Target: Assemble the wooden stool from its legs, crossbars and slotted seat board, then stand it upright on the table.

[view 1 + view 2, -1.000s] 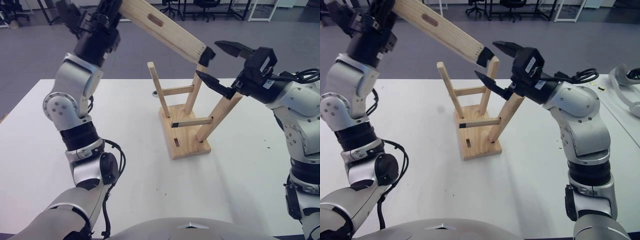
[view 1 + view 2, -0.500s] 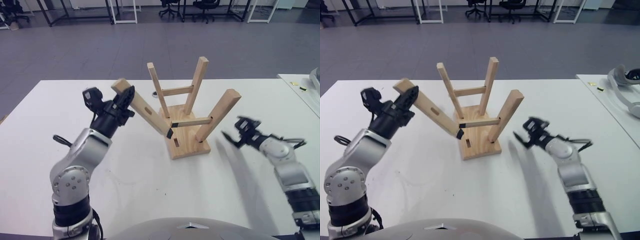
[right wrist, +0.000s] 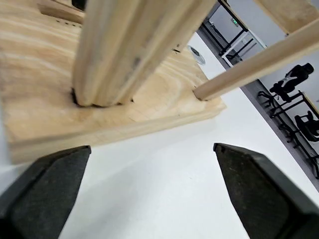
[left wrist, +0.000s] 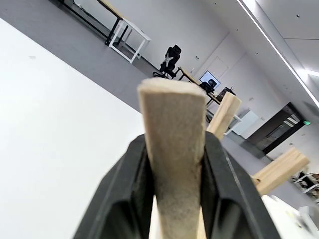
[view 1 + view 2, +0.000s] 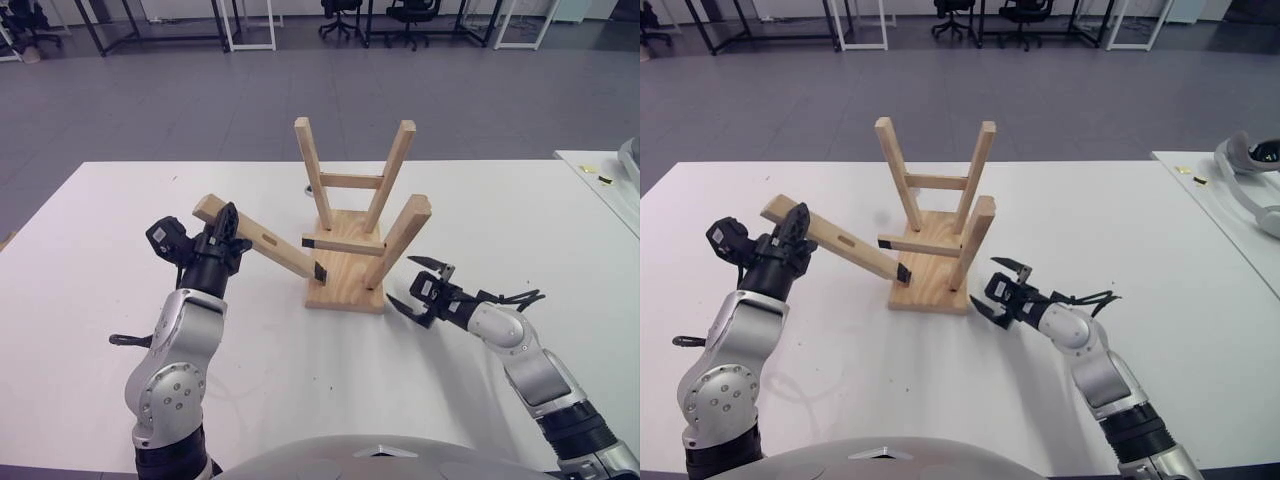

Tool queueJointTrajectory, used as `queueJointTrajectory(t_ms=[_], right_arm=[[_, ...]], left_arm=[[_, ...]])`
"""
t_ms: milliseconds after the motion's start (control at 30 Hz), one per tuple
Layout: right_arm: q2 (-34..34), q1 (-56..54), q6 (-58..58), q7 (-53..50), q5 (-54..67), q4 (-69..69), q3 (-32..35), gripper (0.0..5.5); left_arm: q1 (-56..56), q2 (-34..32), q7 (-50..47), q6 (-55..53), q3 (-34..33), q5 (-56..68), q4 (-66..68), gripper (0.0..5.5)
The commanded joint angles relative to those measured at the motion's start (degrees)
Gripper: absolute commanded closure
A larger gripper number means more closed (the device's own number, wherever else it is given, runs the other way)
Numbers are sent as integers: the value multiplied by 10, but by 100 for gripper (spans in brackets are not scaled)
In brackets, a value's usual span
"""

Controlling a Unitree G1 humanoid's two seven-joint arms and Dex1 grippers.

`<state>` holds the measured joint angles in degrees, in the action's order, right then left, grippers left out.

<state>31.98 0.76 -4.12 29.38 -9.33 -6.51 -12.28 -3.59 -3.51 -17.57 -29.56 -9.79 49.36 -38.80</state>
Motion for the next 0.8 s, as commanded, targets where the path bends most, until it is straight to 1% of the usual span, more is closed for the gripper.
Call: queueJointTrajectory(t_ms=[33, 133, 200, 333, 367, 467, 600, 700, 800], right_arm=[[4, -15, -7, -16, -18, 25, 15, 91], [4, -19, -8, -24, -29, 37, 21, 91], [5, -18, -6, -29, -39, 40, 21, 91], [-3, 2, -14, -45, -48, 29, 26, 91], [-5, 4, -19, -52, -53, 32, 27, 91], [-13, -3, -32, -68, -59, 38, 32, 91], [-18, -12, -39, -76, -73, 41, 28, 91], [-22, -13, -43, -77, -76, 40, 24, 91], [-25, -13, -46, -75, -77, 41, 23, 91]], left_arm=[[-5, -3, 29, -1, 42, -44, 21, 448], [-17, -7, 36, -14, 58, -53, 18, 448], [-19, -12, 29, -26, 50, -49, 11, 448], [-17, -44, 4, -59, 18, -55, -24, 448], [-12, -42, -8, -68, 21, -59, -37, 448], [3, -53, -17, -98, 57, -87, -62, 448], [29, -70, -36, -160, 68, -100, -63, 448], [34, -70, -43, -175, 76, -121, -58, 448], [37, -85, -45, -191, 109, -163, -58, 448]])
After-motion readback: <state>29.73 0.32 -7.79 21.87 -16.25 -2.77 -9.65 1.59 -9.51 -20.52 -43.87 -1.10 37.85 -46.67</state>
